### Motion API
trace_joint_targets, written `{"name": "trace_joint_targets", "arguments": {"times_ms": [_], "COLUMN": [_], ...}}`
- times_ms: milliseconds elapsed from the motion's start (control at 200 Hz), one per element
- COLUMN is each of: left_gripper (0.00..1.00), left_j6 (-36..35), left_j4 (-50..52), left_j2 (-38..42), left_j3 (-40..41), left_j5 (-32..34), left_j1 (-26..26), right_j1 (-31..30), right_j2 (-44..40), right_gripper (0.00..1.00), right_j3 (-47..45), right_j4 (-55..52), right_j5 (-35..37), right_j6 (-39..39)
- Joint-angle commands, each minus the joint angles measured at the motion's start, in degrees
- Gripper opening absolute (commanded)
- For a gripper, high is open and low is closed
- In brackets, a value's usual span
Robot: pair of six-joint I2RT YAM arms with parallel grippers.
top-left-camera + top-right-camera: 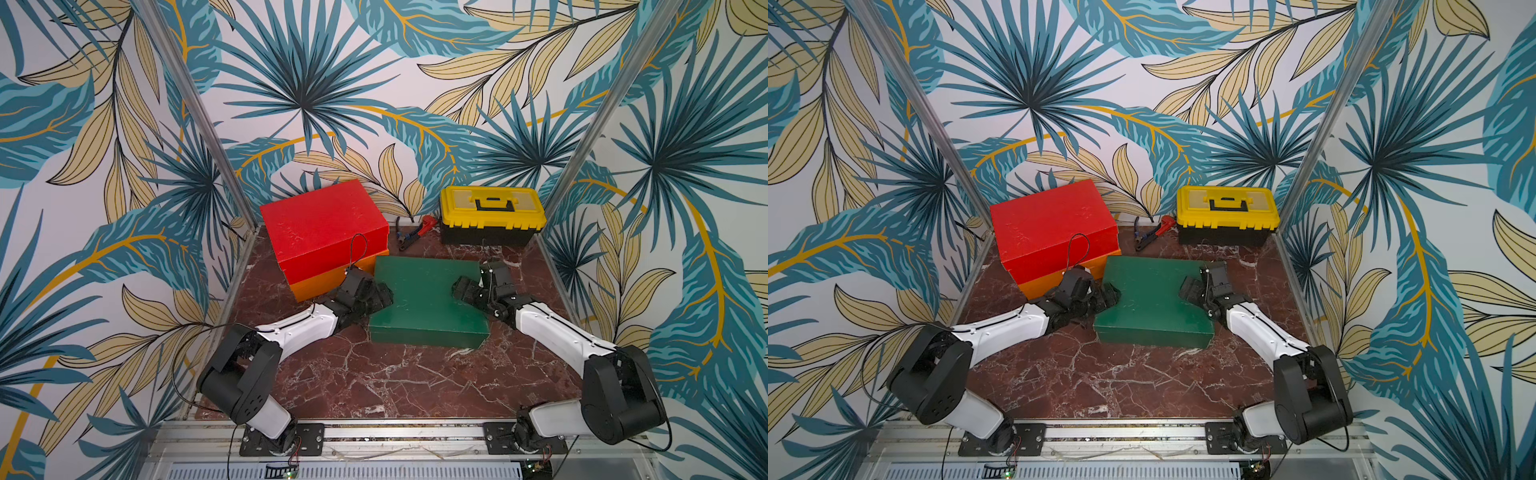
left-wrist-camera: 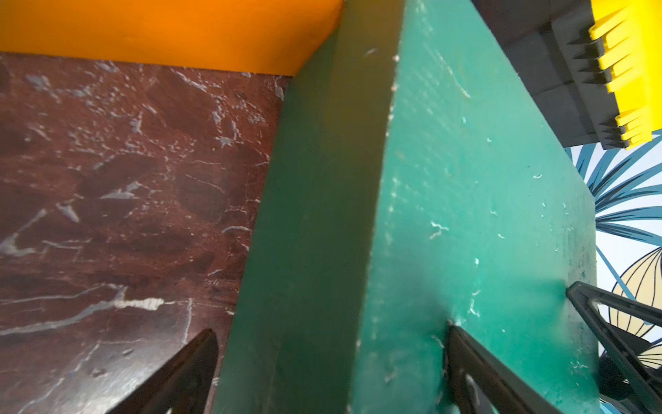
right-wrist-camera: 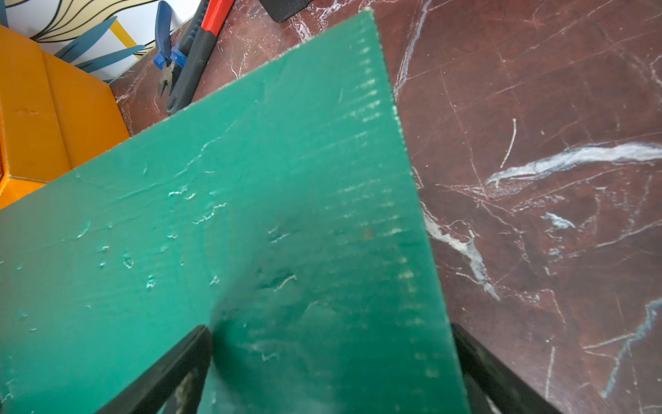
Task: Stack the shoeboxes
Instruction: Pick up the shoebox from the center of the board.
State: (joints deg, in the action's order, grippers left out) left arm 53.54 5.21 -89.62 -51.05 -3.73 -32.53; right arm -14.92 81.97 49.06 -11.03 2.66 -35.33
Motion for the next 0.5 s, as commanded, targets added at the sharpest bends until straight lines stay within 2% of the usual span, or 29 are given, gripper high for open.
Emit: {"name": "trace_joint_targets", "arguments": {"times_ms": [0,105,180,376,496], "left_gripper": [1.00,1.00,1.00,1.00,1.00], "left_j6": [-3.97,-3.88,-3.79,-3.44,-3.51], "left_j4": [4.63,4.63,4.63,4.63,4.63], "left_j2": [-1.39,-1.03,-0.86,-0.55,-0.40], "left_j3": [-0.20,0.16,0.33,0.95,1.36], "left_j5": [-11.61,-11.37,-11.13,-10.70,-10.43], "left_j1": [-3.32,-3.23,-3.24,-2.89,-2.71], "right_j1": [-2.35,-2.40,-1.99,1.56,1.65], "right_j2": [7.67,4.78,3.44,5.51,5.64], "right_gripper": [0.99,0.99,0.99,0.99,0.99], "right_j3": [-3.71,-3.51,-3.94,-5.28,-5.30], "right_j4": [-8.41,-13.53,-14.87,-12.53,-12.41], "right_j5": [-6.27,3.74,7.59,4.56,3.05], "right_j6": [-2.69,-3.07,-3.08,-2.47,-2.59]}}
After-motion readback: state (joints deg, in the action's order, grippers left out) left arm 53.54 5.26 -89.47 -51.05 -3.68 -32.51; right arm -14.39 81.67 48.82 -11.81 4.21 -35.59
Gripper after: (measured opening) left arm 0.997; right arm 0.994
